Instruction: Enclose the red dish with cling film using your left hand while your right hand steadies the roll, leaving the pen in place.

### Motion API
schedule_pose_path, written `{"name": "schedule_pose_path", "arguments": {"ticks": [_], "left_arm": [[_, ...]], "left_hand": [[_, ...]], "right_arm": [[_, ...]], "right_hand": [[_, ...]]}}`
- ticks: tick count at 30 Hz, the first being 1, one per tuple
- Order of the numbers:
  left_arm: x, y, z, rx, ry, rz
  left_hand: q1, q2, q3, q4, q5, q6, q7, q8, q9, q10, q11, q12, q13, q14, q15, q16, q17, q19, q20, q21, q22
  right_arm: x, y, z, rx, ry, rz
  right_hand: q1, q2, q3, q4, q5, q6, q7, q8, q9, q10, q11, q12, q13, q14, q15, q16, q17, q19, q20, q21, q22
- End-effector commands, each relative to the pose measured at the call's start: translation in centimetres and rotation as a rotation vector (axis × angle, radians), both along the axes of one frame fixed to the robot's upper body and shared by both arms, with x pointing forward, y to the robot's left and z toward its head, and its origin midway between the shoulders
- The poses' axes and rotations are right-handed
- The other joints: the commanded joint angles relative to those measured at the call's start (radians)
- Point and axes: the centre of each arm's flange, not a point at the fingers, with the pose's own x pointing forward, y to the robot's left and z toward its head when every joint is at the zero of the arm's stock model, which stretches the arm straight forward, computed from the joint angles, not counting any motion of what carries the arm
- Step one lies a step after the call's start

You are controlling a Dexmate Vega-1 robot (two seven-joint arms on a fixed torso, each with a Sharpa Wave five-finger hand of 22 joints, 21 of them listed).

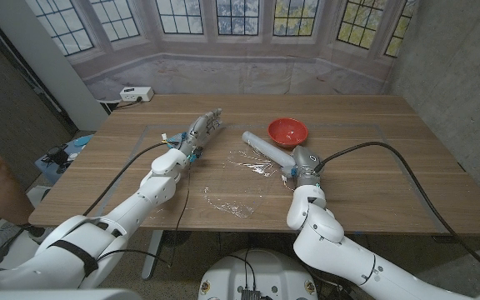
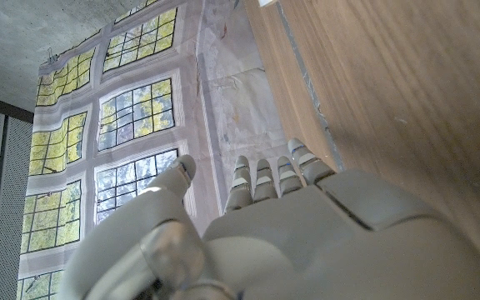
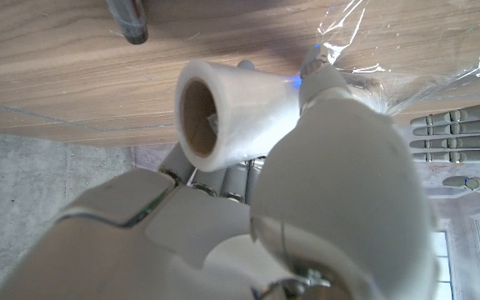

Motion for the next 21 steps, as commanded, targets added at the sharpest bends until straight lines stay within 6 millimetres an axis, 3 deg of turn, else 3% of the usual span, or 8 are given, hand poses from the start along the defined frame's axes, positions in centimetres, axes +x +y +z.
{"name": "schedule_pose_path", "arguments": {"ticks": [1, 21], "left_arm": [[-0.4, -0.6, 0.2, 0.007, 0.003, -0.002], [-1.7, -0.8, 1.5, 0.023, 0.014, 0.018]], "left_hand": [[0.008, 0.0, -0.002, 0.003, 0.003, 0.012, 0.001, 0.001, 0.003, -0.002, 0.002, -0.003, 0.002, 0.0, 0.01, 0.0, 0.003, 0.005, 0.002, -0.001, 0.006], [0.009, -0.001, -0.003, 0.003, 0.003, 0.012, 0.001, 0.0, 0.003, -0.002, 0.002, -0.003, 0.002, -0.002, 0.01, 0.0, 0.003, 0.004, 0.001, -0.003, 0.006]], "right_arm": [[-0.9, -0.7, 0.1, 0.048, -0.049, 0.036], [-2.3, -1.2, 2.3, 0.122, -0.126, 0.112]], "right_hand": [[0.008, 0.131, 0.018, 0.006, 0.006, 0.159, -0.145, 0.003, 0.002, 0.13, -0.121, 0.006, 0.001, 0.04, -0.109, -0.006, 0.004, 0.001, -0.011, 0.01, -0.001], [0.001, 0.13, 0.02, 0.001, 0.008, 0.168, -0.148, 0.0, 0.001, 0.138, -0.124, 0.006, -0.002, 0.051, -0.112, -0.015, 0.012, 0.0, -0.012, 0.023, -0.004]]}}
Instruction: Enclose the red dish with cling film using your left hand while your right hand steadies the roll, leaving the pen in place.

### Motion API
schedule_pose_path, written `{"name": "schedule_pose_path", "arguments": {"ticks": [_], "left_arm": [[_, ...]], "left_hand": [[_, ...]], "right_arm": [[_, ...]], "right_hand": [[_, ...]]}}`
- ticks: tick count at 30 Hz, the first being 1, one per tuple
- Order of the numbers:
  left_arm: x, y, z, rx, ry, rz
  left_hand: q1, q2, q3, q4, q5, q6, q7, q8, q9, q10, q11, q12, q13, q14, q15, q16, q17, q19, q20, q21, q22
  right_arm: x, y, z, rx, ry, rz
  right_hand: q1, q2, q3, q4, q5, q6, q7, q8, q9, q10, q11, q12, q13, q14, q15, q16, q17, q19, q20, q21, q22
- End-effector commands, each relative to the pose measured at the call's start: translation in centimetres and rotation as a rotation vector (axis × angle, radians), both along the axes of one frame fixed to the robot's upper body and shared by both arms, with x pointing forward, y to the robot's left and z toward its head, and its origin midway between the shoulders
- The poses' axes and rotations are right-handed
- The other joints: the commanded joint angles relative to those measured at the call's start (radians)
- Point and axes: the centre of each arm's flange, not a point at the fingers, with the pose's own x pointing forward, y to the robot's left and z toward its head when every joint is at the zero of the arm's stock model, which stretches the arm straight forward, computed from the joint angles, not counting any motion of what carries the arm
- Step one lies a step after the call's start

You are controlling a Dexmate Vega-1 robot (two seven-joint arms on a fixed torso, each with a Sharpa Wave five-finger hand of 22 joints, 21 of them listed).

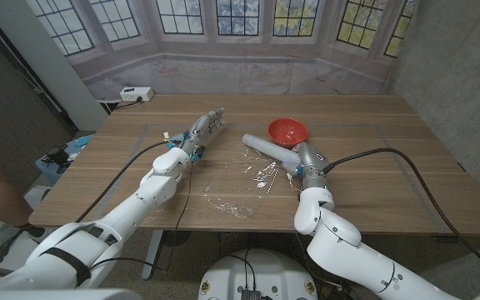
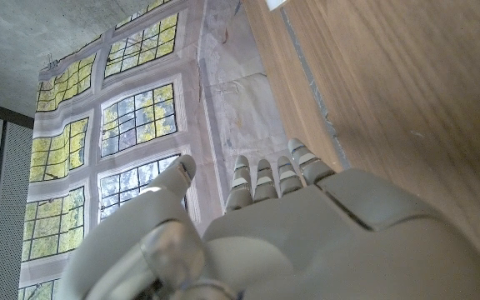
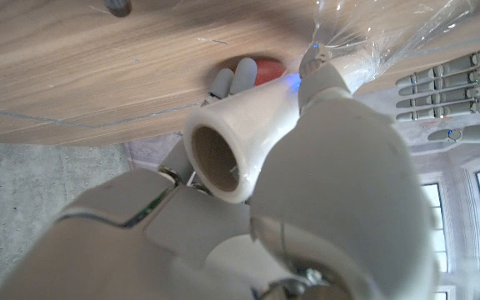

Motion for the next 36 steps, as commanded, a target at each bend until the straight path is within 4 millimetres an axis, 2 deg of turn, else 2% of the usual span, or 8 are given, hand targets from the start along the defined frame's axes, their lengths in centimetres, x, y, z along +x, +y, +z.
{"name": "schedule_pose_path", "arguments": {"ticks": [1, 12, 27, 36], "left_arm": [[-0.7, 0.0, 0.8, 0.012, 0.009, 0.015], [-0.5, 0.3, 1.1, 0.02, 0.021, 0.018], [-0.4, 0.0, 1.9, 0.043, 0.031, 0.003], [-1.1, 0.1, 2.3, 0.066, 0.048, -0.018]], "left_hand": [[0.009, 0.0, -0.003, 0.003, 0.003, 0.012, 0.0, 0.0, 0.001, -0.002, 0.002, -0.003, 0.002, -0.002, 0.01, 0.0, 0.003, 0.004, 0.001, -0.003, 0.006], [0.01, 0.0, -0.004, 0.003, 0.003, 0.012, 0.001, 0.0, 0.001, -0.003, 0.003, -0.003, 0.002, -0.002, 0.011, 0.0, 0.003, 0.005, 0.001, -0.003, 0.006], [0.011, -0.001, -0.004, 0.003, 0.003, 0.012, 0.001, 0.0, 0.001, -0.003, 0.003, -0.003, 0.002, -0.002, 0.011, 0.0, 0.003, 0.003, 0.002, -0.004, 0.006], [0.012, -0.006, -0.005, -0.001, 0.003, 0.012, 0.0, -0.001, 0.001, -0.003, 0.002, -0.003, 0.002, -0.003, 0.012, -0.001, 0.001, 0.004, 0.003, -0.004, 0.006]], "right_arm": [[-0.5, -0.3, 1.3, 0.038, -0.037, 0.039], [0.4, -0.4, 1.5, 0.067, -0.005, 0.067], [0.6, -0.6, 2.7, 0.119, -0.03, 0.085], [0.4, -0.7, 3.4, 0.139, -0.064, 0.092]], "right_hand": [[0.001, 0.13, 0.015, 0.005, 0.006, 0.16, -0.146, 0.006, 0.003, 0.131, -0.128, 0.001, 0.001, 0.026, -0.097, -0.002, 0.008, 0.0, -0.012, 0.008, 0.0], [-0.002, 0.13, 0.016, 0.004, 0.006, 0.161, -0.148, 0.003, 0.003, 0.131, -0.127, 0.0, -0.001, 0.027, -0.1, -0.01, 0.009, -0.003, -0.014, 0.013, -0.001], [-0.002, 0.128, 0.017, -0.001, 0.006, 0.164, -0.148, 0.0, 0.002, 0.134, -0.128, -0.003, -0.006, 0.03, -0.098, -0.017, 0.012, -0.006, -0.014, 0.02, -0.002], [-0.003, 0.128, 0.017, -0.002, 0.006, 0.166, -0.15, -0.003, 0.001, 0.135, -0.127, -0.004, -0.006, 0.034, -0.1, -0.021, 0.014, -0.008, -0.015, 0.025, -0.003]]}}
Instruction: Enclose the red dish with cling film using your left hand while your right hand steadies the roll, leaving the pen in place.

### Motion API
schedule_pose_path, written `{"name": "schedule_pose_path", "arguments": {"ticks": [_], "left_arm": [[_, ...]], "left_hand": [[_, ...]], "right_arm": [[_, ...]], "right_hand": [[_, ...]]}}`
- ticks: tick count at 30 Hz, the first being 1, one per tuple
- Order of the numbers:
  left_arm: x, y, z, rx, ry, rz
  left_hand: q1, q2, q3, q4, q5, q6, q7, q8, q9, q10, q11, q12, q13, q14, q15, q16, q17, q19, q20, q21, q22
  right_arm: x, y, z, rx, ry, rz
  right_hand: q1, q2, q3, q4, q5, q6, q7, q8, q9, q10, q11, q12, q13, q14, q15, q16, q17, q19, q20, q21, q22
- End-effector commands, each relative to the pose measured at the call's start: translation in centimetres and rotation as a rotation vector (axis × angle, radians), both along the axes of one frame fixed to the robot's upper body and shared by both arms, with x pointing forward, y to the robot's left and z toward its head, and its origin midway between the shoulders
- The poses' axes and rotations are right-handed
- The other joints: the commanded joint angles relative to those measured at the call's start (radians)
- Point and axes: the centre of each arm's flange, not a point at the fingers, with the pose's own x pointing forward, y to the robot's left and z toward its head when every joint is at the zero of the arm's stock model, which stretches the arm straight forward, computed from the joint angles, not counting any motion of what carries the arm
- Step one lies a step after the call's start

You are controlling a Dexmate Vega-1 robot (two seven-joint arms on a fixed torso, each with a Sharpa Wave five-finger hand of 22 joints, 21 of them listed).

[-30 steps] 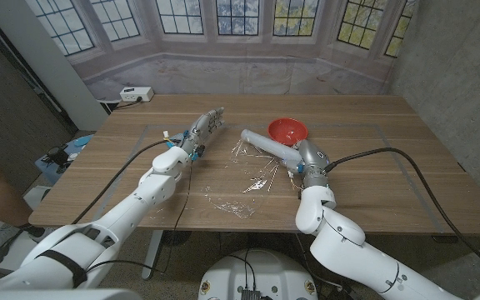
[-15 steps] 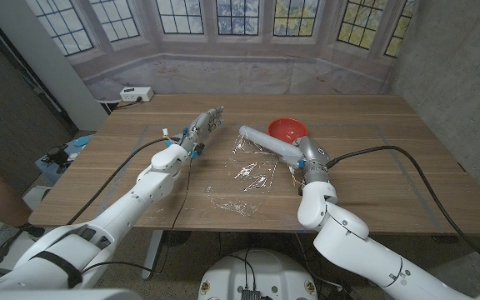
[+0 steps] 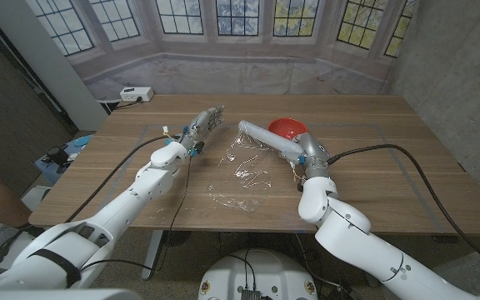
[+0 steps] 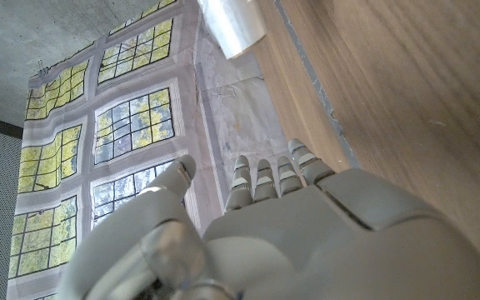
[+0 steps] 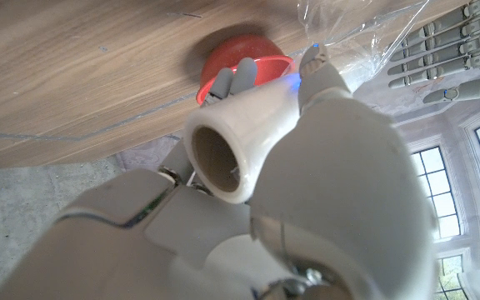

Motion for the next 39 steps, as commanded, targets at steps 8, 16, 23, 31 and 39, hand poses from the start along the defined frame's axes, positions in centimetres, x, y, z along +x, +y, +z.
{"name": "schedule_pose_path", "arguments": {"ticks": [8, 16, 23, 31, 39], "left_arm": [[-1.6, -0.3, 0.6, 0.045, 0.035, -0.038], [-2.4, -0.5, 0.2, 0.055, 0.052, -0.072], [-3.2, -0.4, -0.1, 0.06, 0.061, -0.094], [-3.6, -0.2, -0.6, 0.062, 0.073, -0.109], [-3.6, 0.2, -0.9, 0.061, 0.086, -0.116]], "left_hand": [[0.01, -0.008, -0.007, -0.007, 0.004, 0.015, 0.007, 0.001, 0.001, 0.0, 0.005, -0.001, 0.002, -0.001, 0.012, -0.002, 0.0, 0.005, 0.004, 0.0, 0.005], [0.015, -0.021, -0.01, -0.022, 0.005, 0.019, 0.011, 0.001, 0.0, 0.013, 0.007, 0.004, 0.001, 0.004, 0.015, -0.001, -0.001, 0.011, 0.013, 0.001, 0.005], [0.023, -0.028, -0.013, -0.045, 0.007, 0.03, 0.02, 0.004, 0.0, 0.042, 0.015, 0.013, 0.003, 0.034, 0.027, 0.006, -0.001, 0.036, 0.029, 0.009, 0.006], [0.026, -0.033, -0.019, -0.057, 0.008, 0.032, 0.027, 0.003, 0.0, 0.057, 0.016, 0.018, 0.004, 0.052, 0.031, 0.008, -0.001, 0.055, 0.038, 0.015, 0.007], [0.025, -0.037, -0.023, -0.062, 0.007, 0.032, 0.026, 0.002, 0.0, 0.057, 0.014, 0.017, 0.004, 0.052, 0.032, 0.006, 0.0, 0.058, 0.038, 0.015, 0.008]], "right_arm": [[-0.5, -0.4, 1.3, 0.049, -0.06, 0.021], [-0.8, -0.9, 1.4, 0.06, -0.081, 0.023], [-1.2, -1.2, 1.5, 0.069, -0.098, 0.018], [-1.4, -1.3, 1.9, 0.075, -0.11, 0.021], [-1.3, -1.2, 2.5, 0.079, -0.124, 0.034]], "right_hand": [[-0.004, 0.128, 0.012, 0.002, 0.007, 0.162, -0.152, 0.006, 0.003, 0.134, -0.126, 0.001, 0.003, 0.028, -0.099, -0.005, 0.006, -0.008, -0.015, 0.01, 0.001], [-0.005, 0.128, 0.012, 0.001, 0.007, 0.164, -0.15, 0.004, 0.003, 0.134, -0.124, 0.001, 0.005, 0.03, -0.098, -0.007, 0.009, -0.009, -0.015, 0.013, 0.001], [-0.006, 0.127, 0.012, 0.0, 0.007, 0.165, -0.15, 0.002, 0.002, 0.137, -0.124, 0.001, 0.003, 0.031, -0.097, -0.009, 0.011, -0.009, -0.014, 0.017, 0.0], [-0.006, 0.128, 0.012, 0.0, 0.007, 0.165, -0.149, 0.0, 0.002, 0.139, -0.123, 0.001, 0.004, 0.035, -0.098, -0.012, 0.012, -0.011, -0.015, 0.02, 0.0], [-0.007, 0.127, 0.012, -0.001, 0.007, 0.166, -0.149, -0.002, 0.002, 0.138, -0.123, 0.001, 0.006, 0.037, -0.098, -0.016, 0.011, -0.012, -0.015, 0.024, -0.001]]}}
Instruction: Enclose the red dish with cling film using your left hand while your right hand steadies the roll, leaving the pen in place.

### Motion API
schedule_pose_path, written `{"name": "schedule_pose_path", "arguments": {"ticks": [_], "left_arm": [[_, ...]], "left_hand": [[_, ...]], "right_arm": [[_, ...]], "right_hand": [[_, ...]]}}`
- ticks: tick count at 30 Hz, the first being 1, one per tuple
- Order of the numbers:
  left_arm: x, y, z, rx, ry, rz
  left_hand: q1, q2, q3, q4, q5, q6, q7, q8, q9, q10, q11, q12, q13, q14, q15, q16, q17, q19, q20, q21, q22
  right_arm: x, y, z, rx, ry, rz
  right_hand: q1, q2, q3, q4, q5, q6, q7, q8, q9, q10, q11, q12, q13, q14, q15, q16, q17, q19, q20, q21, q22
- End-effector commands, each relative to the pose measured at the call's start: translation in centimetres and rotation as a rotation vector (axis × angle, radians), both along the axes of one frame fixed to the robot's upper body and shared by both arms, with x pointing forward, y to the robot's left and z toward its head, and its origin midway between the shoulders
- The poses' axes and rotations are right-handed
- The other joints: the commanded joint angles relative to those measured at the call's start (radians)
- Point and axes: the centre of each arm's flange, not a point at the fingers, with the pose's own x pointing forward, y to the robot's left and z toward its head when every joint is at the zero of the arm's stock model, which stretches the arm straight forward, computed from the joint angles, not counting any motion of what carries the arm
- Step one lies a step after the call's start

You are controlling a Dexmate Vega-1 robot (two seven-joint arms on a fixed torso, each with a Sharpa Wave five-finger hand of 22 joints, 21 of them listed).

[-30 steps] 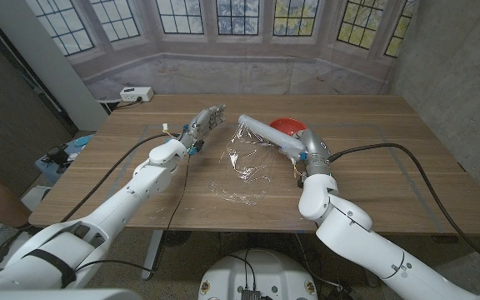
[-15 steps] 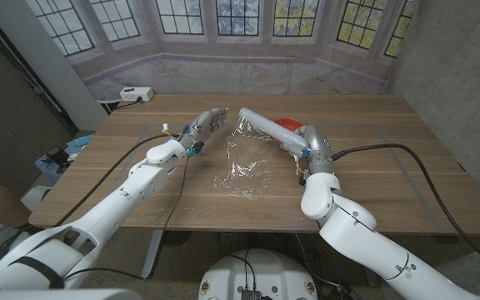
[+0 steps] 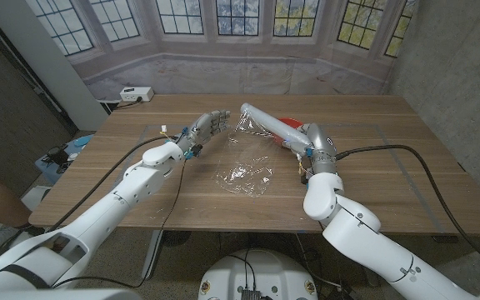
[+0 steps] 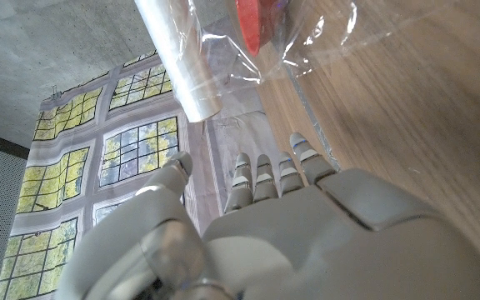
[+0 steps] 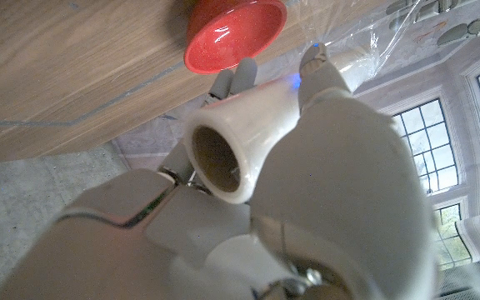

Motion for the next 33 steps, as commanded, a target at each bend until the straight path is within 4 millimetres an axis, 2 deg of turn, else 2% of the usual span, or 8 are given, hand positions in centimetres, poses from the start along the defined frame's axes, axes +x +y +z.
{"name": "schedule_pose_path", "arguments": {"ticks": [1, 9, 12, 15, 19, 33], "left_arm": [[-0.4, 0.4, -0.5, 0.001, 0.023, -0.023], [-0.5, 0.6, -0.8, 0.016, 0.031, -0.05], [-0.7, 0.7, -1.0, 0.019, 0.036, -0.062], [-0.9, 0.8, -1.2, 0.025, 0.044, -0.073], [-1.2, 1.0, -1.4, 0.036, 0.056, -0.084], [-1.9, 1.9, -1.3, 0.072, 0.074, -0.078]], "left_hand": [[-0.001, -0.012, 0.001, -0.01, 0.007, 0.008, 0.003, 0.002, 0.002, 0.007, 0.004, 0.006, 0.004, 0.008, 0.005, 0.006, 0.001, 0.011, 0.002, 0.002, 0.003], [-0.003, -0.027, -0.009, -0.023, 0.007, 0.006, -0.004, 0.001, 0.002, 0.011, 0.005, 0.005, 0.005, 0.023, 0.006, 0.009, 0.002, 0.027, 0.01, 0.006, 0.004], [0.0, -0.037, -0.015, -0.037, 0.008, 0.007, -0.004, 0.0, 0.001, 0.02, 0.008, 0.007, 0.005, 0.046, 0.01, 0.013, 0.003, 0.053, 0.012, 0.015, 0.005], [0.008, -0.049, -0.024, -0.063, 0.011, 0.009, -0.004, 0.001, 0.001, 0.052, 0.021, 0.017, 0.007, 0.089, 0.013, 0.02, 0.005, 0.091, 0.028, 0.025, 0.007], [0.017, -0.058, -0.035, -0.085, 0.013, 0.012, 0.007, 0.002, 0.002, 0.09, 0.018, 0.028, 0.011, 0.144, 0.007, 0.028, 0.007, 0.14, 0.037, 0.04, 0.01], [0.028, -0.055, -0.04, -0.098, 0.017, 0.028, 0.021, 0.007, 0.002, 0.132, 0.018, 0.041, 0.017, 0.201, -0.006, 0.037, 0.009, 0.176, 0.04, 0.05, 0.013]], "right_arm": [[-0.1, -0.1, 0.8, 0.008, -0.028, 0.012], [0.1, -0.1, 1.5, 0.013, -0.039, 0.013], [0.1, -0.1, 1.7, 0.009, -0.042, 0.012], [0.2, 0.0, 1.9, 0.009, -0.044, 0.011], [0.2, 0.1, 2.0, 0.007, -0.05, 0.01], [0.3, 0.0, 2.3, 0.007, -0.056, 0.009]], "right_hand": [[-0.007, 0.127, 0.011, 0.001, 0.007, 0.164, -0.146, -0.003, 0.002, 0.129, -0.125, 0.005, 0.003, 0.026, -0.097, -0.002, 0.002, -0.003, -0.013, 0.007, -0.001], [-0.003, 0.127, 0.011, -0.002, 0.008, 0.166, -0.148, -0.004, 0.002, 0.131, -0.123, 0.004, 0.002, 0.025, -0.097, -0.002, 0.009, -0.004, -0.013, 0.011, -0.001], [-0.004, 0.126, 0.011, -0.001, 0.007, 0.167, -0.148, -0.005, 0.002, 0.132, -0.123, 0.003, 0.001, 0.027, -0.097, -0.005, 0.006, -0.004, -0.012, 0.012, -0.001], [-0.004, 0.126, 0.011, -0.002, 0.007, 0.167, -0.147, -0.005, 0.002, 0.135, -0.125, 0.004, 0.001, 0.027, -0.097, -0.006, 0.006, -0.004, -0.012, 0.013, -0.001], [-0.005, 0.128, 0.01, 0.0, 0.007, 0.166, -0.147, -0.007, 0.002, 0.133, -0.122, 0.005, 0.004, 0.027, -0.096, -0.006, 0.009, -0.007, -0.012, 0.015, -0.002], [-0.001, 0.129, 0.008, -0.002, 0.006, 0.169, -0.148, -0.01, 0.002, 0.133, -0.122, 0.003, 0.004, 0.031, -0.098, -0.009, 0.009, -0.008, -0.014, 0.021, -0.002]]}}
